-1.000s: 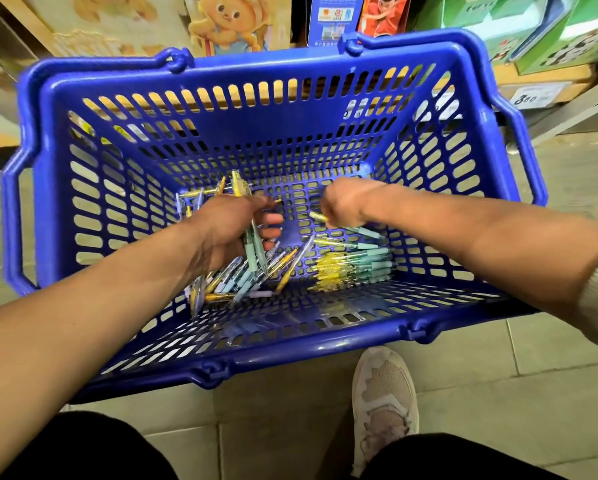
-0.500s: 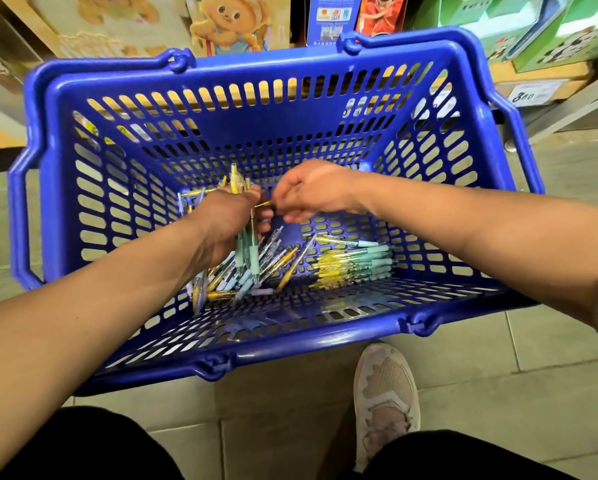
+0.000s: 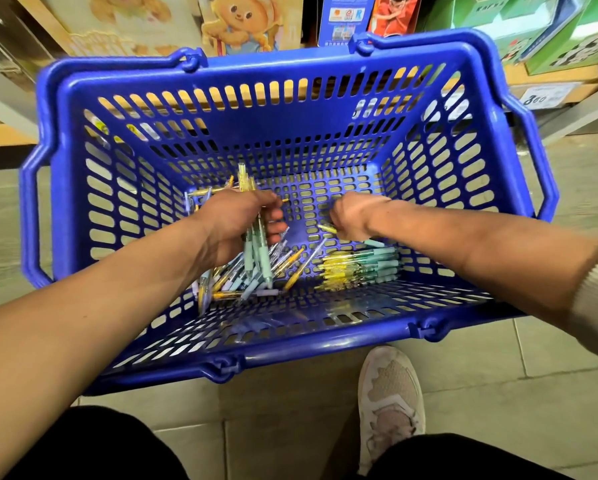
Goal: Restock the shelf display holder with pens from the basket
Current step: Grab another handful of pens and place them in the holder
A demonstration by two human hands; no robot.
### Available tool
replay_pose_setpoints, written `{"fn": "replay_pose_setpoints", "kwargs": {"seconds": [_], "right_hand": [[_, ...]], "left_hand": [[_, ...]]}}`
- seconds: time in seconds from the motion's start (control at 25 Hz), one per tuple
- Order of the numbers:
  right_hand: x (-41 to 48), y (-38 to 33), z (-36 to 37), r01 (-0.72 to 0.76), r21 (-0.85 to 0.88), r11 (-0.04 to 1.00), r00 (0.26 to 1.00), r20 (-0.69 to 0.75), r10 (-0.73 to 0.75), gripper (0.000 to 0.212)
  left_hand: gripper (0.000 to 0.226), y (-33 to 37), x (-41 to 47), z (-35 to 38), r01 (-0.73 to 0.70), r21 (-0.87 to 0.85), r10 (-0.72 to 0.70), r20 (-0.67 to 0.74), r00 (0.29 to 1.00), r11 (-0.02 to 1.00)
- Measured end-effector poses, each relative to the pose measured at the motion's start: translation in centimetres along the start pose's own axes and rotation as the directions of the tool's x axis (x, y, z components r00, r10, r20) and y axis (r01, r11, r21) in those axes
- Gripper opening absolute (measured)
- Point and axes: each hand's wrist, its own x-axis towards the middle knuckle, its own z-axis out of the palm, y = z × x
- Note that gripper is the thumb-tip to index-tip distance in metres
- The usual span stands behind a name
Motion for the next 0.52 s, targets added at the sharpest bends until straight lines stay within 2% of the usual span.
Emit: {"fn": "replay_pose_setpoints", "kwargs": {"seconds": [0.12, 0.2, 0.24, 0.28, 0.36, 0.44, 0.52], "right_hand": [[-0.3, 1.1, -2.6, -0.017, 0.190, 0.982, 0.990, -0.134, 0.043, 0.022], [-0.8, 1.0, -4.2, 0.080, 0.400, 0.913, 0.961, -0.273, 0.035, 0.018], [-1.1, 0.4, -4.9, 0.153, 0.535, 0.831, 0.949, -0.313, 0.027, 0.016], [-1.6, -0.5, -5.5, 0.223, 0.673, 0.705, 0.947, -0.322, 0.008, 0.013], [-2.0, -2.8, -6.0, 0.286, 0.838, 0.464, 0.951, -0.308, -0.030, 0.008], [-2.1, -4.4, -6.1, 0.326, 0.869, 0.372, 0.940, -0.341, -0.026, 0.003], [-2.4, -4.6, -5.9, 0.356, 0.892, 0.279, 0.934, -0.348, -0.077, 0.005]], "left_hand": [[0.019, -0.1, 0.1, 0.1, 0.022, -0.038, -0.023, -0.026, 0.999, 0.999], [0.018, -0.2, 0.3, 0.2, 0.006, -0.065, -0.009, -0.059, 0.998, 0.998], [0.018, -0.2, 0.4, 0.2, -0.006, -0.073, 0.001, -0.072, 0.997, 0.997], [0.020, -0.2, 0.5, 0.3, -0.014, -0.082, 0.009, -0.067, 0.998, 0.996], [0.026, -0.1, 0.4, 0.4, -0.022, -0.136, 0.021, -0.005, 1.000, 0.990], [0.031, 0.1, 0.3, 0.5, -0.020, -0.180, 0.024, 0.018, 1.000, 0.983], [0.037, 0.1, 0.4, 0.4, -0.036, -0.145, 0.034, -0.018, 0.999, 0.989]]}}
